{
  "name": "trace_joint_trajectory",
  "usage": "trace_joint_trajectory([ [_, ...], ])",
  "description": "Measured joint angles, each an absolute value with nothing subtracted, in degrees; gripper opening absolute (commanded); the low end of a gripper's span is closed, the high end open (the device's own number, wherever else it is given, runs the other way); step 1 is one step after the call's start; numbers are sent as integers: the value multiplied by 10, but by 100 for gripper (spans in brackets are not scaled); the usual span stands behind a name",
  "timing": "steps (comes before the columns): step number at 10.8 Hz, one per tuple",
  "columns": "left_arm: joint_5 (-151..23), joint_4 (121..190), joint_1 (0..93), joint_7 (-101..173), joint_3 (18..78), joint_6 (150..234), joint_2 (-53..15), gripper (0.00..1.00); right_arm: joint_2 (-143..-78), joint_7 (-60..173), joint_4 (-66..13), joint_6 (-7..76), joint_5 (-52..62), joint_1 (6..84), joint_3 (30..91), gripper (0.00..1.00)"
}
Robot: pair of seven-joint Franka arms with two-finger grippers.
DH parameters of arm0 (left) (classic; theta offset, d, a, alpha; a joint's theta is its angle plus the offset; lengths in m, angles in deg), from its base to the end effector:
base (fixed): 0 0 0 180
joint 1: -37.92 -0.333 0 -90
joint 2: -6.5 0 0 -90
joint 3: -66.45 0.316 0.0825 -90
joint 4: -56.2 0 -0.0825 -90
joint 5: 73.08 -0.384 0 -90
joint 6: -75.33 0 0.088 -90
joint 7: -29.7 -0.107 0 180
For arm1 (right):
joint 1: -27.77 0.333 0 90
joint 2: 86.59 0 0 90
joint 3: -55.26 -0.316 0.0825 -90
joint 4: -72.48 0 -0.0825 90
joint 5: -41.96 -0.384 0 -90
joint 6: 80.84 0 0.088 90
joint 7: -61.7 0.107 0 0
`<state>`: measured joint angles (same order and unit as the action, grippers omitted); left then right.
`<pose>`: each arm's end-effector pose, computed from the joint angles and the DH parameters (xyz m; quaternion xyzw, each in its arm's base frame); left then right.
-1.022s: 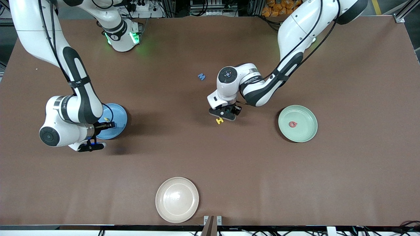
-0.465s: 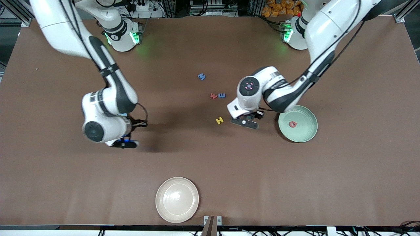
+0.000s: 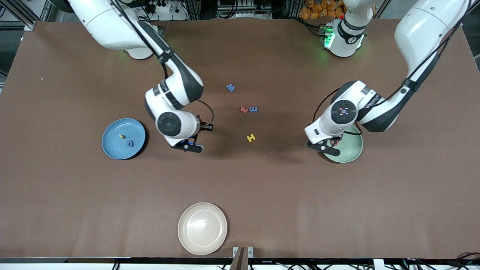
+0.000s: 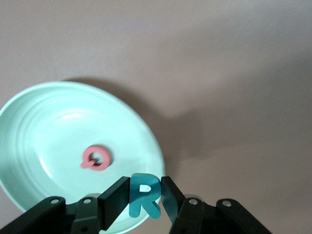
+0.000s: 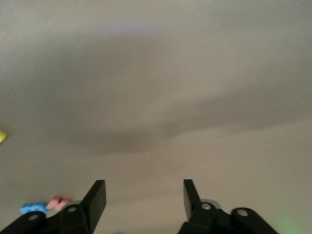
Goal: Sort upper and lower case letters into plates
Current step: 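Place the R on the green plate while the right gripper reaches the m, then grasp the blue lowercase m with the right gripper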
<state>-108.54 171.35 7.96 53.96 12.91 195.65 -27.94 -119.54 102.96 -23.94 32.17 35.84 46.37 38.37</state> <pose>0.5426 -0.1938 0.2430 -0.9816 0.1667 0.0822 0.0430 0.5328 0.3665 0.2612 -0.9792 0.0883 0.1818 0.0184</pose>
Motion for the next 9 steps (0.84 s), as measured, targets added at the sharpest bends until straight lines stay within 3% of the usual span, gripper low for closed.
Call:
trace_joint_trajectory([
  [4,-1085,1748,59,536,123,1957,-276,3,-1195,1020,-213,323,396,525,360,85],
  [5,-1088,1749,58,536,122,1957,-275,30,-1195,1004,-206,327,413,535,346,90],
  [6,-1092,1749,57,534,122,1957,-274,90,-1195,979,-201,336,429,542,329,100],
  [9,-1094,1750,51,528,122,1957,-273,89,-1198,920,-200,362,507,549,276,97],
])
